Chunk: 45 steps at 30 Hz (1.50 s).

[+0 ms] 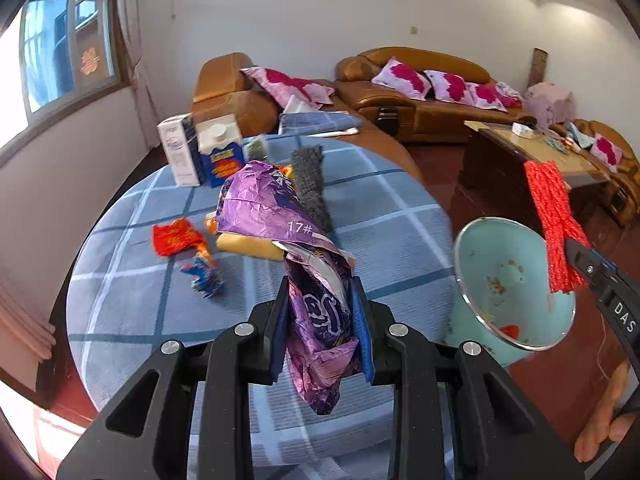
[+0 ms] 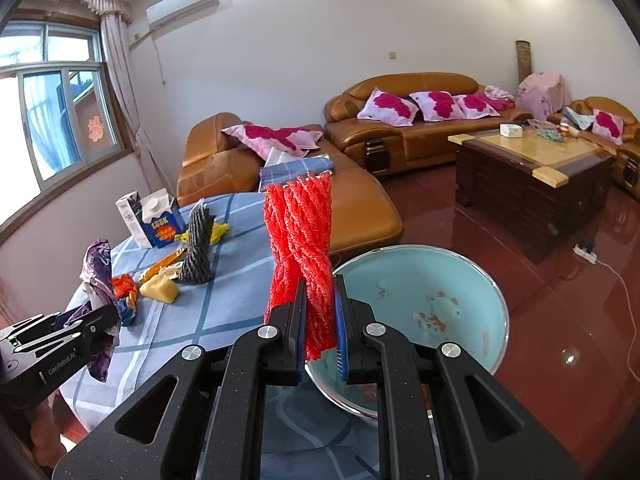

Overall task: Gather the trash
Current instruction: 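Carry the red rope and purple wrapper toward the teal bucket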

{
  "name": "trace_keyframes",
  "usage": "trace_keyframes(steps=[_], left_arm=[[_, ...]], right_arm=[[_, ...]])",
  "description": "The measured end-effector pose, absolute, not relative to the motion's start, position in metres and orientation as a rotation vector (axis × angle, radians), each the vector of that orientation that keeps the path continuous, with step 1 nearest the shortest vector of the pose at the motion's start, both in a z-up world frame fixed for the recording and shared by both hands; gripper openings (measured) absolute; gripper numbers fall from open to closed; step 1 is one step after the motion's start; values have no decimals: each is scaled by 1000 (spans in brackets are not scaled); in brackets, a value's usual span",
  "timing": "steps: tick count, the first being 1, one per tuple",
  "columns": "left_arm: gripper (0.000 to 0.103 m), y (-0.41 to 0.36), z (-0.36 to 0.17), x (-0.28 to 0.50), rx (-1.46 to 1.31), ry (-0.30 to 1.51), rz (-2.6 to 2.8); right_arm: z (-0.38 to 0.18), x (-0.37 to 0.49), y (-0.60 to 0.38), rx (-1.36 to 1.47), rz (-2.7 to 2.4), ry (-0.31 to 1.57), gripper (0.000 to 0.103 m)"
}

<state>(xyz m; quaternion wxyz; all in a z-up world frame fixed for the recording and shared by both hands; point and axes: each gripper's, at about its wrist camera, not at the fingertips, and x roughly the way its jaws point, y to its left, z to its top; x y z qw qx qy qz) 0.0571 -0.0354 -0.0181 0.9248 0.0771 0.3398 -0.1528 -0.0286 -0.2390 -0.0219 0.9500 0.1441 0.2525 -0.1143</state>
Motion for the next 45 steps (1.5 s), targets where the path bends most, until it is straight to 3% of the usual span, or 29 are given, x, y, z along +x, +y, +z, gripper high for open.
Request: trace_keyframes(steps=[22, 45], left_arm=[[28, -125, -11, 53, 246, 671, -459], [28, -206, -45, 65, 335, 730, -585]], right_arm=[[-27, -42, -287, 335, -377, 485, 13], [-65, -34, -329, 386, -491, 592, 13]])
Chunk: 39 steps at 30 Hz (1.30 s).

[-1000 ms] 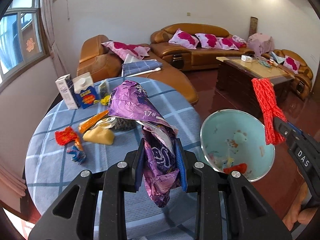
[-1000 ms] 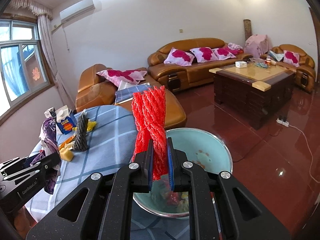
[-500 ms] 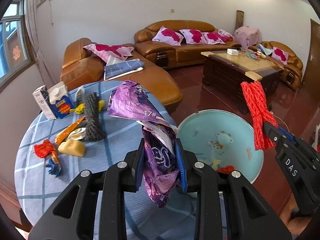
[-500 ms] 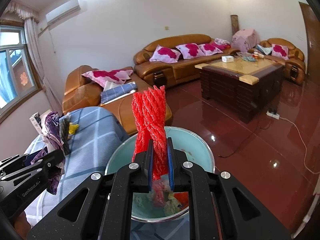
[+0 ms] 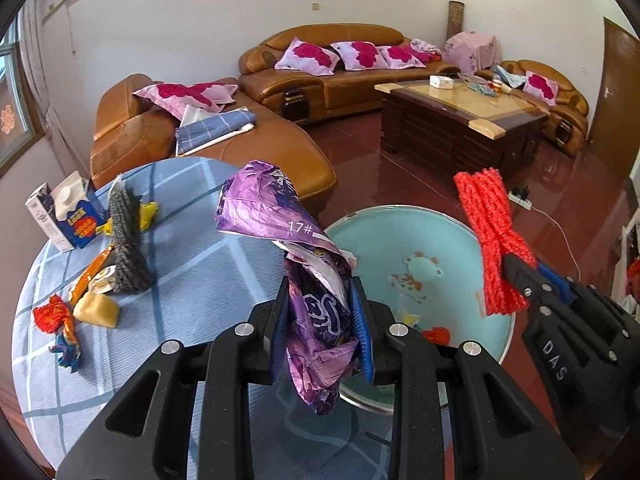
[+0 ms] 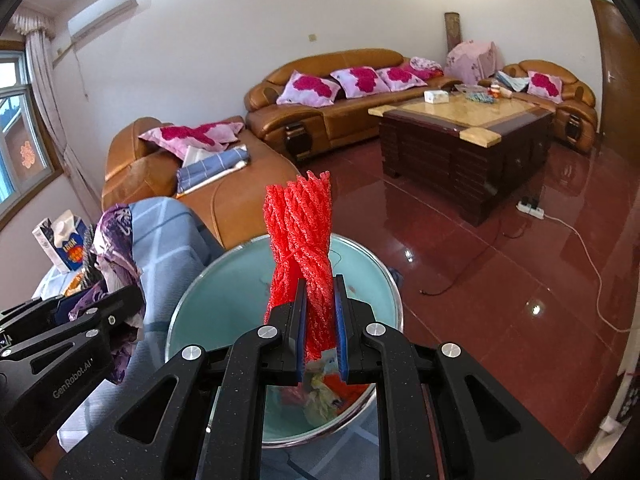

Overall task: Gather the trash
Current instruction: 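Carry the red rope and purple wrapper toward the teal bucket, then open the left gripper over the bucket while the right gripper opens to drop the red rope, then move both open grippers back over the table of trash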

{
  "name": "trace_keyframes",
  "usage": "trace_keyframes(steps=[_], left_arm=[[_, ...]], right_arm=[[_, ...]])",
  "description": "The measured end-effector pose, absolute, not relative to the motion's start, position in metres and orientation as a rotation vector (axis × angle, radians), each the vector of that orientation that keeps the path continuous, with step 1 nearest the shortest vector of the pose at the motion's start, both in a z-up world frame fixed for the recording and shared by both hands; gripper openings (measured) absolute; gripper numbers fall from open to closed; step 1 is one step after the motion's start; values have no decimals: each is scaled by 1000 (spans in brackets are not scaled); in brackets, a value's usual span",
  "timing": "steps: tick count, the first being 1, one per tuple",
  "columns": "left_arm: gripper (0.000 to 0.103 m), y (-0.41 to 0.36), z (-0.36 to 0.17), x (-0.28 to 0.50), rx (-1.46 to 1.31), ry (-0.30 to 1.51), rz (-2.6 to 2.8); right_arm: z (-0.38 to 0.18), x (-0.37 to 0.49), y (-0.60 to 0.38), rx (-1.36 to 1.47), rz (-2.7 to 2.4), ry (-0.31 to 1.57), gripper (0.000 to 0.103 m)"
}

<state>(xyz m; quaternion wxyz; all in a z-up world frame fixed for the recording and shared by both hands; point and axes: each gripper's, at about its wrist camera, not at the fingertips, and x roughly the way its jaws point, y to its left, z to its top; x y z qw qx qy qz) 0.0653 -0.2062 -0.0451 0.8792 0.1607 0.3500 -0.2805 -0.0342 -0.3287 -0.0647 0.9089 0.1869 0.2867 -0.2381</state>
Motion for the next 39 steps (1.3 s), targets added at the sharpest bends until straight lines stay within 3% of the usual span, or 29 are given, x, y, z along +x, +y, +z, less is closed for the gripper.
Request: trace_keyframes(steps=[14, 19, 25, 27, 30, 34, 39], left_arm=[[29, -234, -70, 71, 371, 796, -616], [34, -241, -75, 73, 371, 817, -617], [55, -238, -70, 70, 364, 799, -604], [66, -236, -65, 68, 360, 786, -603], [83, -228, -56, 64, 352, 743, -572], [92, -216, -45, 61, 332, 713, -540], [93, -196, -37, 62, 322, 700, -489]], right_arm=[[-91, -25, -340, 417, -494, 688, 14], [-97, -22, -341, 441, -462, 705, 20], [-87, -28, -343, 452, -489, 665, 26], [-83, -32, -343, 452, -507, 642, 27], [-76, -39, -345, 463, -534, 602, 40], [-67, -47, -346, 467, -575, 547, 58], [-60, -49, -340, 453, -561, 528, 59]])
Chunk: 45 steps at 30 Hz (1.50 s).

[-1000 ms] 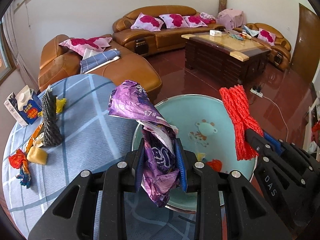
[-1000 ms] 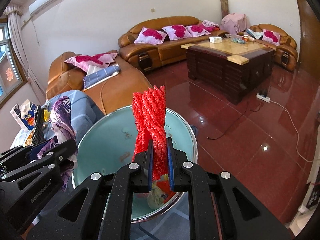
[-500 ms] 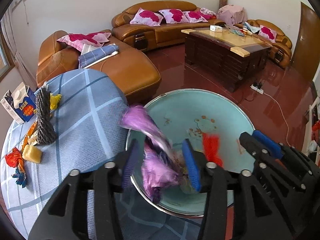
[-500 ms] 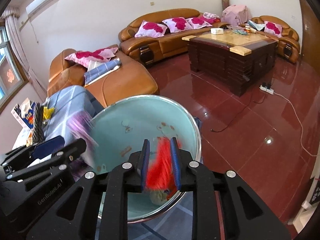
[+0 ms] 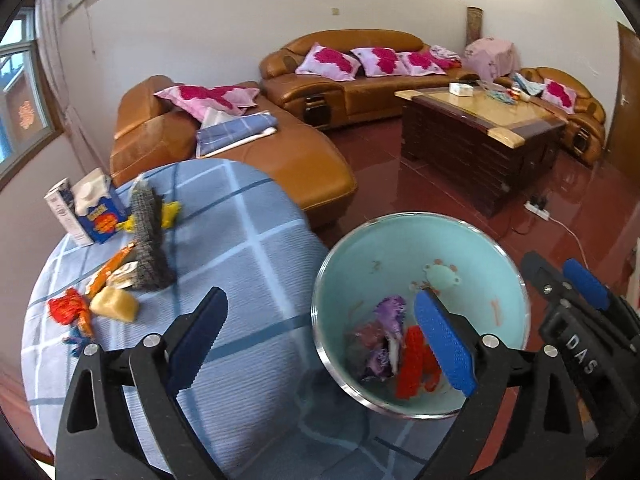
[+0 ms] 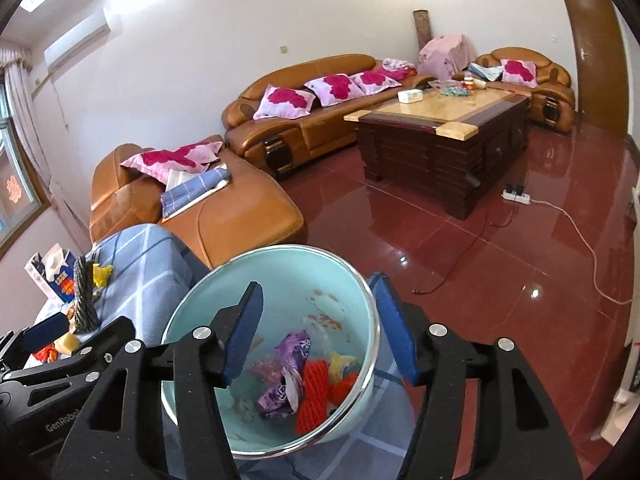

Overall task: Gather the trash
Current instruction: 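Move both open grippers back over the table of trash, then grasp the red-gold foil wrapper with the left gripper while the right gripper grasps the black rope bundle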

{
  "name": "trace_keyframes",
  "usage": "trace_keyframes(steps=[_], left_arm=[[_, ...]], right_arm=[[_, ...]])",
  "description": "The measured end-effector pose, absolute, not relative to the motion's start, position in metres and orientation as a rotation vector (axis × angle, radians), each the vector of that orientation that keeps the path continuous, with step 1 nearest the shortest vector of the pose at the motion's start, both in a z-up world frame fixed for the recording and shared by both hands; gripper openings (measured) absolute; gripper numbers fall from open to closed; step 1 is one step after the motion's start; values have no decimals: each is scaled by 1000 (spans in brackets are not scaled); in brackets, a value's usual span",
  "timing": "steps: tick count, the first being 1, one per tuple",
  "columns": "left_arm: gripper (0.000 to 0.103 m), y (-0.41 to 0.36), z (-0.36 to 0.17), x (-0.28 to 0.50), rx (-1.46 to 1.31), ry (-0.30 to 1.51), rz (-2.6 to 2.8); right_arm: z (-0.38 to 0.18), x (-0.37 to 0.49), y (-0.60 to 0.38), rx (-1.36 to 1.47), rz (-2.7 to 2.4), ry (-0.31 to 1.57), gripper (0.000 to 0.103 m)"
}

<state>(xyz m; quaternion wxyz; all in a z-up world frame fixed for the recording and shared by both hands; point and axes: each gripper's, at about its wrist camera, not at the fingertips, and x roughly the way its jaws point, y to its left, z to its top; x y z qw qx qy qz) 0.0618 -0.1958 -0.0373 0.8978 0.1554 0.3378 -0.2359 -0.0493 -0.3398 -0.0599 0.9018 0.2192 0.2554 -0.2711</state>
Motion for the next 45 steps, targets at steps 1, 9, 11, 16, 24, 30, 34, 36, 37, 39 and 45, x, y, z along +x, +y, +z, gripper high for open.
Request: trace_keyframes(steps=[1, 9, 11, 16, 24, 30, 34, 36, 37, 39, 45], left_arm=[[93, -191, -37, 62, 321, 698, -477], [93, -140, -41, 72, 266, 728, -386], [93, -130, -44, 75, 262, 739, -366], [93, -111, -52, 80, 243, 766, -328], [93, -73, -65, 91, 215, 812, -288], [92, -31, -70, 109, 176, 827, -197], [92, 0, -72, 126, 140, 830, -117], [91, 13, -72, 134, 123, 829, -83], [91, 21, -72, 141, 106, 832, -65], [91, 32, -73, 151, 78, 839, -37], [86, 54, -80, 188, 12, 874, 39]], right_arm=[[-59, -49, -337, 445, -552, 530, 59], [-58, -38, -310, 384, -500, 559, 59], [-59, -36, -302, 369, -486, 568, 59], [-60, -30, -284, 335, -451, 587, 59], [-53, -13, -255, 269, -390, 600, 59], [-55, 14, -229, 232, -331, 631, 58], [-55, 36, -210, 212, -286, 646, 58], [-53, 45, -203, 203, -271, 647, 58], [-53, 50, -199, 201, -262, 648, 58], [-52, 63, -190, 192, -238, 654, 58], [-51, 99, -165, 159, -177, 667, 55]])
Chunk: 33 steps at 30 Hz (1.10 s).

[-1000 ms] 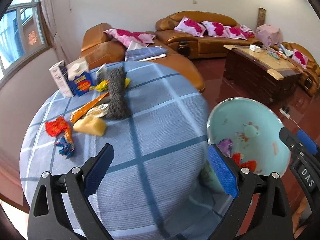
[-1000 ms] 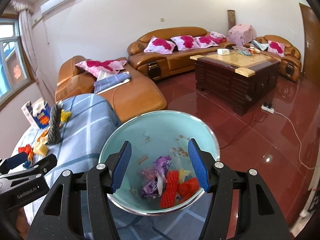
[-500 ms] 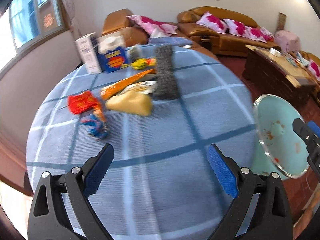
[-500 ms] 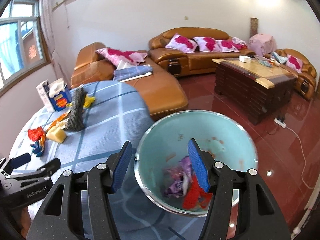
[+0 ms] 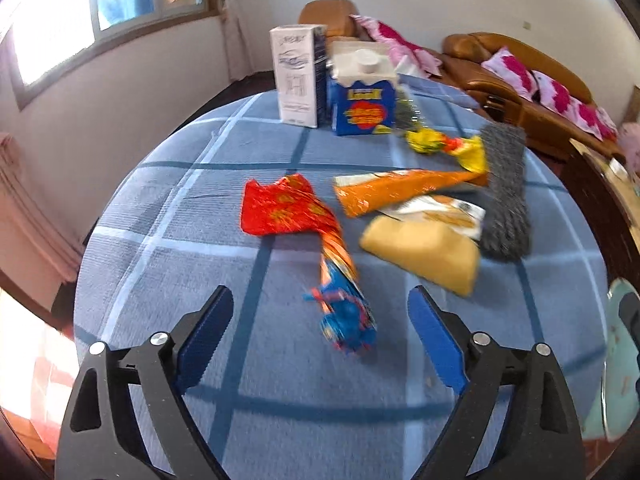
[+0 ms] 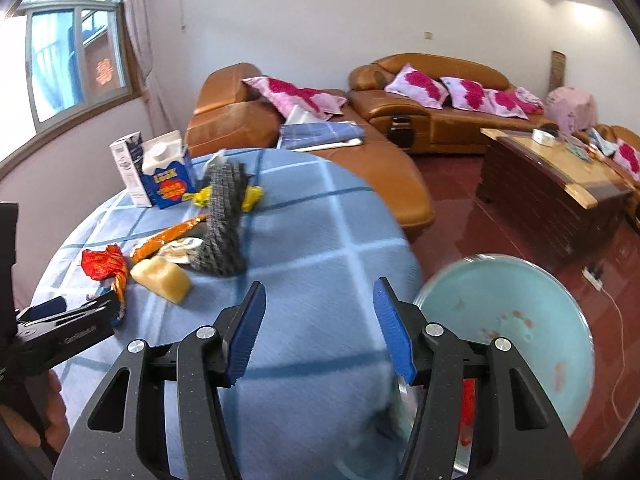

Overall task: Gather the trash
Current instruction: 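Grasp the red-gold foil wrapper with the left gripper while the right gripper grasps the black rope bundle, then carry the red-gold wrapper and black rope bundle over the teal bucket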

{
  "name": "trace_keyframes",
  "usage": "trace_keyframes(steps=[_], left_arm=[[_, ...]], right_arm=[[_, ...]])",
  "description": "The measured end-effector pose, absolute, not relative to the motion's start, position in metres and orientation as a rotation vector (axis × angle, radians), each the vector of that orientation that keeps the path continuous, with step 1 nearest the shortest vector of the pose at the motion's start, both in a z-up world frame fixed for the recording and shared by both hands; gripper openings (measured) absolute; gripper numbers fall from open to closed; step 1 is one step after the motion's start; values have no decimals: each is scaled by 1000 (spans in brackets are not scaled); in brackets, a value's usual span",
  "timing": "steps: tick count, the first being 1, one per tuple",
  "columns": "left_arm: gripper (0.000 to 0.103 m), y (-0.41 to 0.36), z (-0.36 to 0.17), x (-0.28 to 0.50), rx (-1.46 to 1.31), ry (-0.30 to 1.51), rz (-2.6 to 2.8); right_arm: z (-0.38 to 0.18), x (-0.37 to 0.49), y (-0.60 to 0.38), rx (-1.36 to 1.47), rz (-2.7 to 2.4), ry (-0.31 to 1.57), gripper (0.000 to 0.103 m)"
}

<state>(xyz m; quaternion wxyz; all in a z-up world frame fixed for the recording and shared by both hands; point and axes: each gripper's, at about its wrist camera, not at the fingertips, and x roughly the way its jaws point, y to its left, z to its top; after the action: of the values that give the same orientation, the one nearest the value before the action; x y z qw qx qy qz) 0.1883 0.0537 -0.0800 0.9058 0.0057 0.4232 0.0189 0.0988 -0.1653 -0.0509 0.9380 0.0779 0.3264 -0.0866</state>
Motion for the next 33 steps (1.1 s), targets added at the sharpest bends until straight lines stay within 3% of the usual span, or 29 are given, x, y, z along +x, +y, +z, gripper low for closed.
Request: trace_keyframes(steps=[4, 8, 15, 19, 20, 22, 23, 24, 27, 33], left_arm=[[82, 56, -86, 205, -5, 898, 50], [71, 62, -94, 217, -29, 931, 48], [70, 72, -100, 227, -76, 957, 52], [69, 74, -100, 229, -82, 963, 50], [67, 74, -100, 229, -79, 962, 50], [50, 76, -99, 230, -79, 952, 49], [36, 77, -98, 231, -81, 947, 46], [28, 79, -98, 231, -82, 943, 43], [21, 86, -98, 233, -108, 938, 31], [20, 93, -90, 223, -120, 909, 26]], right_arm=[[-52, 123, -157, 160, -146, 679, 55], [-53, 148, -150, 180, -114, 691, 55], [-65, 192, -139, 226, -69, 735, 54], [-77, 214, -133, 240, -45, 782, 48], [-81, 219, -132, 250, -30, 807, 46], [-86, 225, -133, 289, 0, 836, 36], [-87, 226, -132, 291, 1, 840, 33], [-87, 226, -132, 292, 10, 843, 28], [-84, 222, -130, 281, 26, 834, 23], [-65, 196, -133, 263, 10, 763, 18]])
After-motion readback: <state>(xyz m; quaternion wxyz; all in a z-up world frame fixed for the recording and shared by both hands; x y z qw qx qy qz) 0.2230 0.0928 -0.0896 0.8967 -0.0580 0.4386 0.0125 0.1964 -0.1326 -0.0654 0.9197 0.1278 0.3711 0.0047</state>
